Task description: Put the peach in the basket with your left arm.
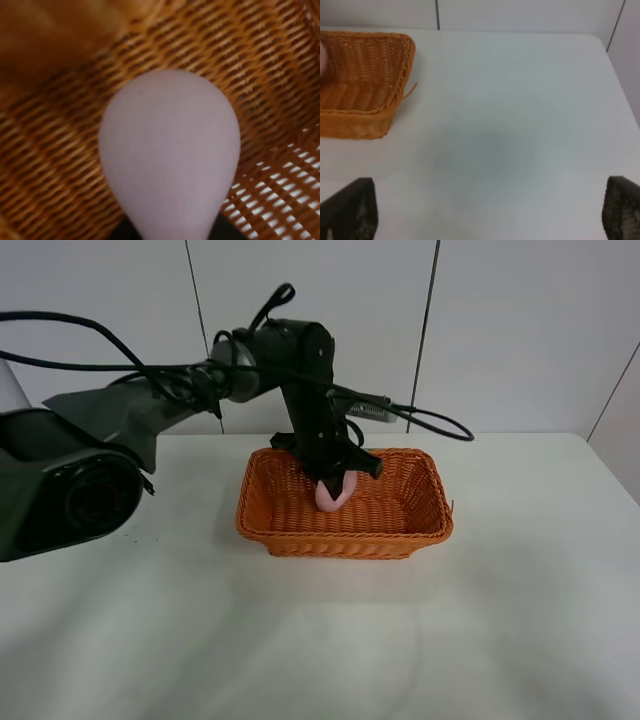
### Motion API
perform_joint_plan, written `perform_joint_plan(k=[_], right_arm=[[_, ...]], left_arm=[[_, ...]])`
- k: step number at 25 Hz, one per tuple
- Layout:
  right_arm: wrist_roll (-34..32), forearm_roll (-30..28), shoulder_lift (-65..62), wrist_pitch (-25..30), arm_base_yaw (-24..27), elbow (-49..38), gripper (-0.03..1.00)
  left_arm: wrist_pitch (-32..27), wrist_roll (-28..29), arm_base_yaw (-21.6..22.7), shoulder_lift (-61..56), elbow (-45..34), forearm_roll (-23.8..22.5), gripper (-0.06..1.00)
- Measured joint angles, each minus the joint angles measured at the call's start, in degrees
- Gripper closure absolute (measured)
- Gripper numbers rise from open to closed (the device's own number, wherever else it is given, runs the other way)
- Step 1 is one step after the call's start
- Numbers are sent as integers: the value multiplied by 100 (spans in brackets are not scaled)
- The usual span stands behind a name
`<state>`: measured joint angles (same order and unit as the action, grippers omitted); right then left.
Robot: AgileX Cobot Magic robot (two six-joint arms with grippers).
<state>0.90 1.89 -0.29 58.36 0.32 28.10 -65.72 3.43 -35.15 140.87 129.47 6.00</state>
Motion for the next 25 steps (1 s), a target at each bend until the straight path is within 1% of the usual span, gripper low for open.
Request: perform_joint_plan(k=[2, 3, 5, 7, 8, 9, 11, 14, 17, 22, 25], right_arm=[[0, 0, 0, 0, 0, 0, 27], [0, 0, 0, 0, 0, 0, 27], [0, 0, 0, 0, 0, 0, 27], [0, 0, 0, 0, 0, 0, 27], [0, 0, 0, 0, 0, 0, 27], [0, 0, 0, 0, 0, 0, 27], [0, 0, 0, 0, 0, 0, 27], [0, 0, 0, 0, 0, 0, 27], [0, 0, 0, 0, 0, 0, 27], [0, 0, 0, 0, 0, 0, 27], [0, 0, 0, 0, 0, 0, 27]], left_arm=[[-5, 2, -1, 136, 0, 5, 70], [-10, 19, -1, 171, 0, 12, 60], [-16, 48, -1, 183, 0, 12, 36], [-34, 88, -1, 183, 0, 82, 19], [-91, 93, -1, 176, 1, 124, 15], [-107, 99, -1, 176, 26, 137, 12], [-112, 99, -1, 128, 151, 137, 10], [-123, 103, 47, -83, 439, 142, 9], [-128, 105, 210, -462, 625, 142, 8], [-128, 105, 741, -775, 674, -68, 8], [-128, 105, 1245, -759, 674, -109, 8]])
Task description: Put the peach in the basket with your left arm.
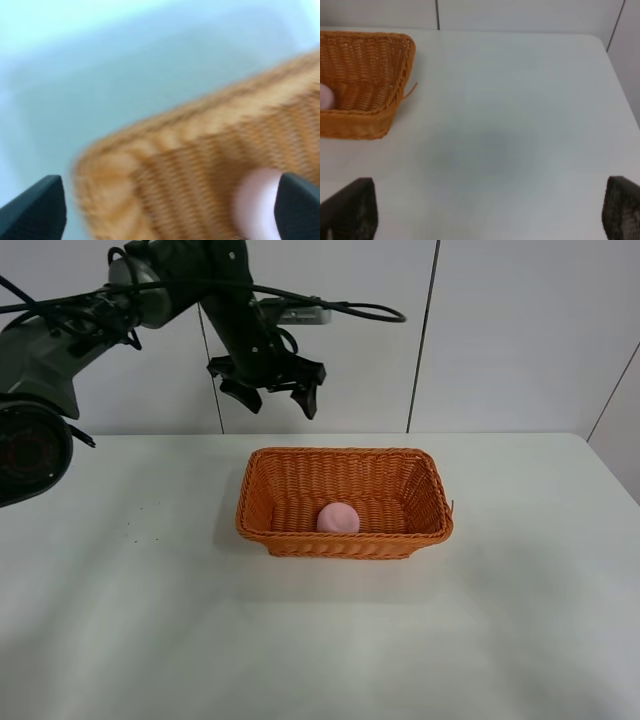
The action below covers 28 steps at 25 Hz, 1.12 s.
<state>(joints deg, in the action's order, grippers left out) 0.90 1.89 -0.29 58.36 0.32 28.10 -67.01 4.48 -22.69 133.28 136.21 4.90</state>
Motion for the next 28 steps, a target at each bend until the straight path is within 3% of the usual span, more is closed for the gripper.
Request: perform_joint_plan(k=[12, 19, 23, 28], right_arm=[[0, 0, 0, 0, 0, 0, 27], [0, 0, 0, 0, 0, 0, 27], [0, 0, 0, 0, 0, 0, 27], [0, 0, 0, 0, 0, 0, 27]], left_arm=[[0, -38, 2422, 12, -5, 167, 8], [0, -226, 2616, -170, -443, 497, 10], [6, -600, 2616, -687, -1492, 448, 10], [6, -643, 2616, -1721, -2655, 406, 10]])
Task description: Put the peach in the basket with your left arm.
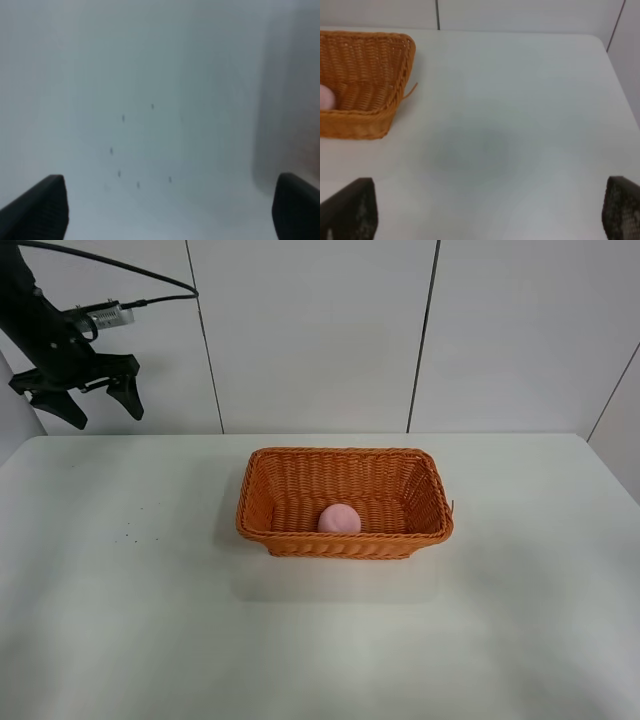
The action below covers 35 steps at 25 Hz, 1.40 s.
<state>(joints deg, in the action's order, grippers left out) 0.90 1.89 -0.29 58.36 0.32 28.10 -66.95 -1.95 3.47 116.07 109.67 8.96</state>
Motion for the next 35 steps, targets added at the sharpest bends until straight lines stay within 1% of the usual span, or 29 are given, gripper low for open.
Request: perform_joint_plan(k=[4, 8, 13, 16, 22, 25, 27, 31, 35], right_arm=[[0, 0, -6, 0, 0, 0, 27], [0, 0, -6, 0, 0, 0, 27], [0, 0, -6, 0, 0, 0, 27], [0, 0, -6, 0, 0, 0, 27], [0, 0, -6, 0, 0, 0, 27], [0, 0, -6, 0, 0, 0, 27], [0, 0, -6, 0, 0, 0, 27], [0, 0, -6, 0, 0, 0, 27], [0, 0, -6, 0, 0, 0, 27]], left_arm=[[0, -3, 0, -1143, -1074, -19, 10], [0, -7, 0, -2570, -2352, -176, 10], [0, -29, 0, -4541, -4049, -551, 10], [0, -29, 0, -5537, -5066, -744, 10], [25, -29, 0, -7774, -6969, -802, 10], [149, -29, -6, -8813, -7576, -796, 10], [180, -29, -6, -9483, -7825, -765, 11], [410, -29, -6, -10552, -7972, -737, 11], [569, -29, -6, -11307, -8099, -730, 11]])
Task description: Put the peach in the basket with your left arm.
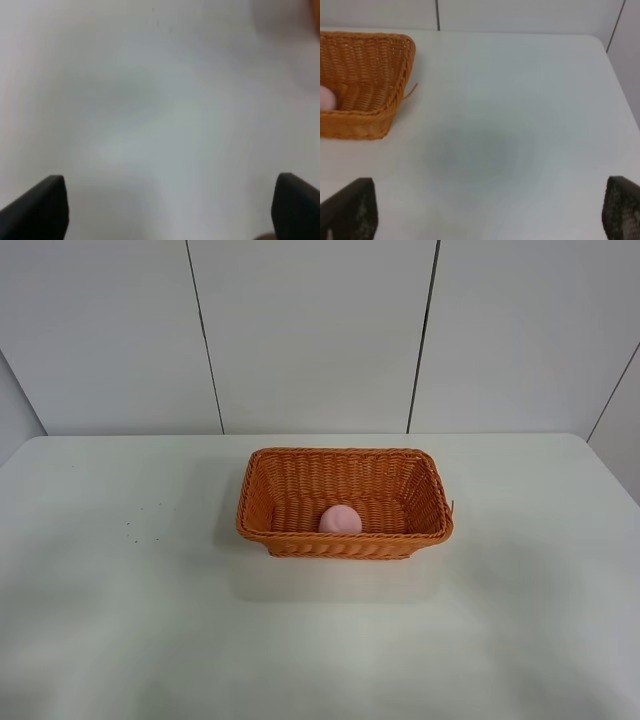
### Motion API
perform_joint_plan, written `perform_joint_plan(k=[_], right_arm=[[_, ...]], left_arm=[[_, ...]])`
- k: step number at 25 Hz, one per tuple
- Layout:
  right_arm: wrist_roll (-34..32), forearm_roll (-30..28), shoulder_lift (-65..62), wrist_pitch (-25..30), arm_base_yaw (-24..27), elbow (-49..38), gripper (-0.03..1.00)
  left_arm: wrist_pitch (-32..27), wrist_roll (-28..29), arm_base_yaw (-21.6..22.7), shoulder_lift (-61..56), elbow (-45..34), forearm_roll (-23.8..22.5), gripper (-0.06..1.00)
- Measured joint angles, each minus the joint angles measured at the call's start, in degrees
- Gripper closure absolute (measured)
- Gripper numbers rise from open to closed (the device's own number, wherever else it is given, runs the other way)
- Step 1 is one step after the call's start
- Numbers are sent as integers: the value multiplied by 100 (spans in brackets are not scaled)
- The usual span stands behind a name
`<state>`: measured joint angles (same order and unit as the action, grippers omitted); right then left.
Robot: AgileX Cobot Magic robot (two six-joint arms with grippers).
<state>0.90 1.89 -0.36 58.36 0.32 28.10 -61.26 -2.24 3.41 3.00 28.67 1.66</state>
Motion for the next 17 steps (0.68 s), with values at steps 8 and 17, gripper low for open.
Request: perform_joint_plan(k=[8, 17], right_arm=[[0, 0, 0, 0, 0, 0, 27], [0, 0, 0, 0, 0, 0, 27]], left_arm=[[11, -9, 0, -321, 0, 18, 11], [33, -14, 0, -321, -5, 18, 11]])
